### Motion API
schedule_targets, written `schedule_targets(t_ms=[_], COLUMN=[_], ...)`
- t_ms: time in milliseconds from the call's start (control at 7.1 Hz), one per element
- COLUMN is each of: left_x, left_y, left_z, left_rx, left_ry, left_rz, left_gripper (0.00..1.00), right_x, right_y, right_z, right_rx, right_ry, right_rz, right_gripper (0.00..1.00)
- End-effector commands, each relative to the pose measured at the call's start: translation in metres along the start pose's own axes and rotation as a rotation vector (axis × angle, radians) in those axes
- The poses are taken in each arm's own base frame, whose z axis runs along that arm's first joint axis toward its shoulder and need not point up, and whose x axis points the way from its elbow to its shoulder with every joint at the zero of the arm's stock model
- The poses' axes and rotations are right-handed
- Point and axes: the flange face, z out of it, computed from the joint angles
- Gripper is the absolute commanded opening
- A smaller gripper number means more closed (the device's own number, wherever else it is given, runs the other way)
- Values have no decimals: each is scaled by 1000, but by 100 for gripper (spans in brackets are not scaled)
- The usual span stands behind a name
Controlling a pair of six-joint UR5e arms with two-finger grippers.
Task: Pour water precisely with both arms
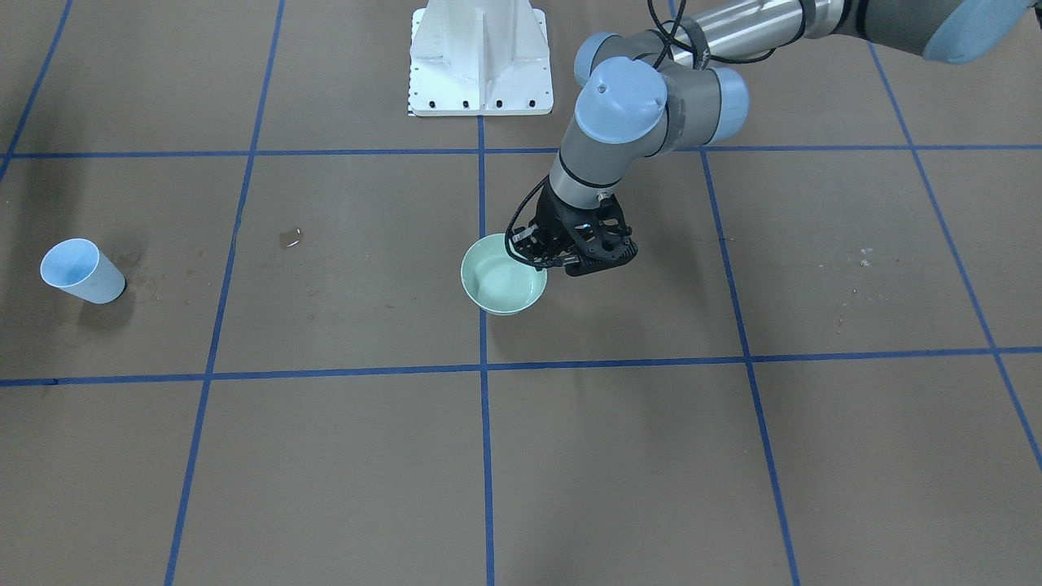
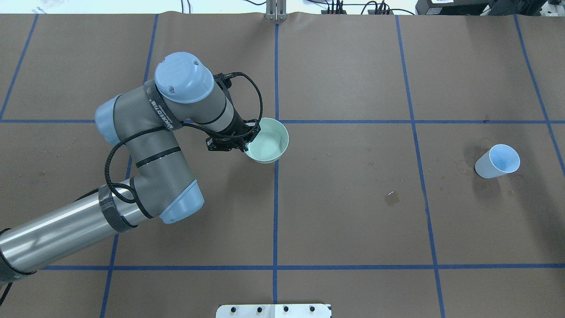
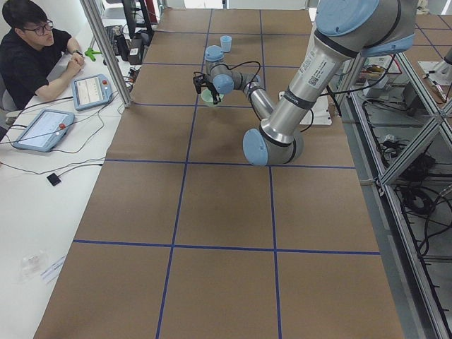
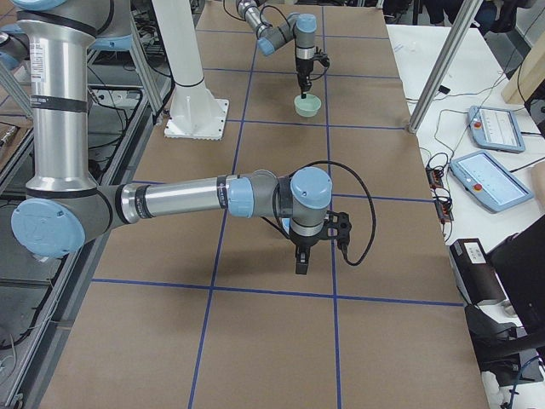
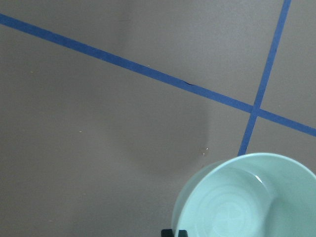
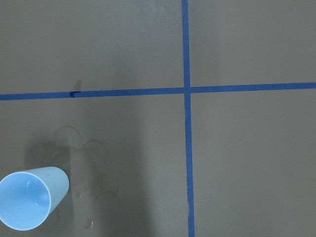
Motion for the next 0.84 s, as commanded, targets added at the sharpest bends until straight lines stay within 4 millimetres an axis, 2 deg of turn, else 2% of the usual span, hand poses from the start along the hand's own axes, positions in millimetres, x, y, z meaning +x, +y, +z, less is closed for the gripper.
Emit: schedule_targets(t_ms=[0,141,563,704], left_x=[27,30,18,17], left_y=[6,4,-7,-7], left_z=[27,33,51,52], left_rx=[-9,-9,41,41], left_ry=[0,-4,-16,-11], left_rz=[-40,-42,-40,-37], left_gripper=[0,0,0,83], right_x=[0,0,0,0], right_y=[0,0,0,-1], right_z=[0,0,0,0], right_rx=[0,0,0,1], right_ry=[1,1,0,0], right_rz=[0,0,0,-1], right_gripper=[99,99,99,99])
